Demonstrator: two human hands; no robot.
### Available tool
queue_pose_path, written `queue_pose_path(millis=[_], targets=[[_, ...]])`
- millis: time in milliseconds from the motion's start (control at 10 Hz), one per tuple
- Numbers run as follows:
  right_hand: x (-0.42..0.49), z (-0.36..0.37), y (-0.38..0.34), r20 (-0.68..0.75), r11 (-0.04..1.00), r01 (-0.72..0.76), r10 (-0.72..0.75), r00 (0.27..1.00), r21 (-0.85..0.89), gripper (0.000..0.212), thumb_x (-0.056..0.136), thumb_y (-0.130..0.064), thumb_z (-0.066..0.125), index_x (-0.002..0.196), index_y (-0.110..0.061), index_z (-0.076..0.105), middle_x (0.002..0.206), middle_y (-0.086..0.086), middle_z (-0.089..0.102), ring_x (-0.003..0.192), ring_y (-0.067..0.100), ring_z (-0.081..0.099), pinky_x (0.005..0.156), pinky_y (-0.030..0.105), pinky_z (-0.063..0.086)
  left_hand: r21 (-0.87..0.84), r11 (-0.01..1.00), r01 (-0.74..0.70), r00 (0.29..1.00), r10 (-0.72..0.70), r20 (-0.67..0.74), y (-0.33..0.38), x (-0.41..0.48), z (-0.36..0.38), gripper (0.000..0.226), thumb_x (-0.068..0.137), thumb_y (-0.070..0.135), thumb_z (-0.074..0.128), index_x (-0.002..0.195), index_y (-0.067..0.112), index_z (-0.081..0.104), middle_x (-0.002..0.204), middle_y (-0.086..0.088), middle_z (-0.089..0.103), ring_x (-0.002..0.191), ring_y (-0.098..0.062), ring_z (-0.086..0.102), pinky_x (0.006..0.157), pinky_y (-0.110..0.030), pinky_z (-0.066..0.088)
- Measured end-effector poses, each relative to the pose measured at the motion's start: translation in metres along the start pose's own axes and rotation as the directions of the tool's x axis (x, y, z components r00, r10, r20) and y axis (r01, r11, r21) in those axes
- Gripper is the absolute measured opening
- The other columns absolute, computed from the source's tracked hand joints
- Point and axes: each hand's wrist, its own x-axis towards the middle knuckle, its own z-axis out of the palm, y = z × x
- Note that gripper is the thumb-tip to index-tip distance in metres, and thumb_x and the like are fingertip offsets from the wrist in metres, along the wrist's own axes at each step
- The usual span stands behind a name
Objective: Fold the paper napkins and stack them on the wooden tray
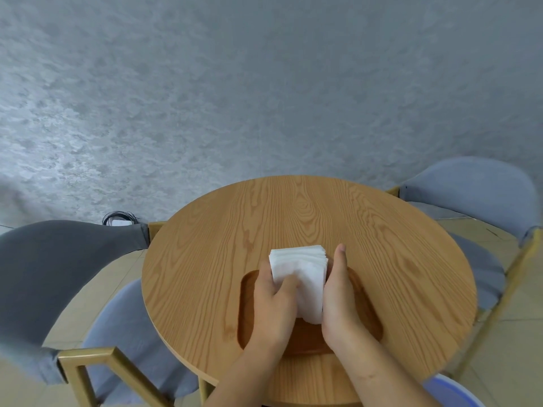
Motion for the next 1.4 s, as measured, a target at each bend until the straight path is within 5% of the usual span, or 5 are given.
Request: queue_pose_path(millis=[300,800,1100,1200,1400], targets=[[0.001,-0.032,-0.028,0.387,0.801,0.350,-0.162,0.908,-0.486,0.024,0.093,-0.040,0.062,0.113,-0.035,0.074,0.108,-0.013,0.079,0.100,0.004,0.074,0.088,0.031,0.054,0.121,0.989,0.084,0.996,-0.087,0.023,0.015,0.017,-0.032,0.018,0.093,0.021,0.071,0.111,0.024,0.072,0.094,0.003,0.080,0.084,-0.015,0.079,0.063,-0.025,0.060],[0.011,-0.041,-0.011,0.280,0.521,0.325,-0.167,0.945,-0.789,0.030,0.095,-0.039,0.070,0.119,-0.022,0.067,0.088,-0.004,0.076,0.074,0.011,0.074,0.068,0.030,0.060,0.606,0.766,0.213,0.967,-0.253,-0.020,0.007,0.031,-0.038,0.048,0.096,0.037,0.066,0.138,0.017,0.055,0.098,0.013,0.061,0.085,-0.004,0.061,0.060,-0.020,0.047],[0.014,-0.041,-0.009,0.280,0.364,0.371,-0.279,0.919,-0.855,0.024,0.095,-0.045,0.066,0.109,-0.025,0.068,0.078,-0.012,0.067,0.073,0.003,0.064,0.062,0.020,0.047,0.697,0.688,0.200,0.972,-0.232,-0.050,0.006,0.036,-0.041,0.028,0.095,0.046,0.065,0.105,0.023,0.052,0.080,0.016,0.046,0.067,-0.001,0.046,0.057,-0.018,0.037],[0.014,-0.043,-0.018,0.262,0.370,0.368,-0.306,0.915,-0.853,0.022,0.098,-0.046,0.063,0.102,-0.026,0.069,0.069,-0.012,0.061,0.064,0.002,0.061,0.057,0.018,0.042,0.667,0.723,0.179,0.978,-0.206,-0.038,0.011,0.035,-0.047,0.059,0.096,0.048,0.063,0.143,0.013,0.050,0.093,0.014,0.053,0.079,-0.002,0.052,0.059,-0.020,0.039],[0.007,-0.055,-0.031,0.264,0.358,0.398,-0.367,0.892,-0.845,0.031,0.106,-0.035,0.051,0.087,-0.017,0.068,0.073,0.004,0.071,0.067,0.022,0.070,0.067,0.044,0.059,0.629,0.777,0.011,1.000,-0.025,0.013,0.019,0.019,-0.058,0.024,0.100,0.037,0.059,0.111,0.019,0.071,0.095,0.010,0.070,0.089,-0.008,0.065,0.071,-0.024,0.051]])
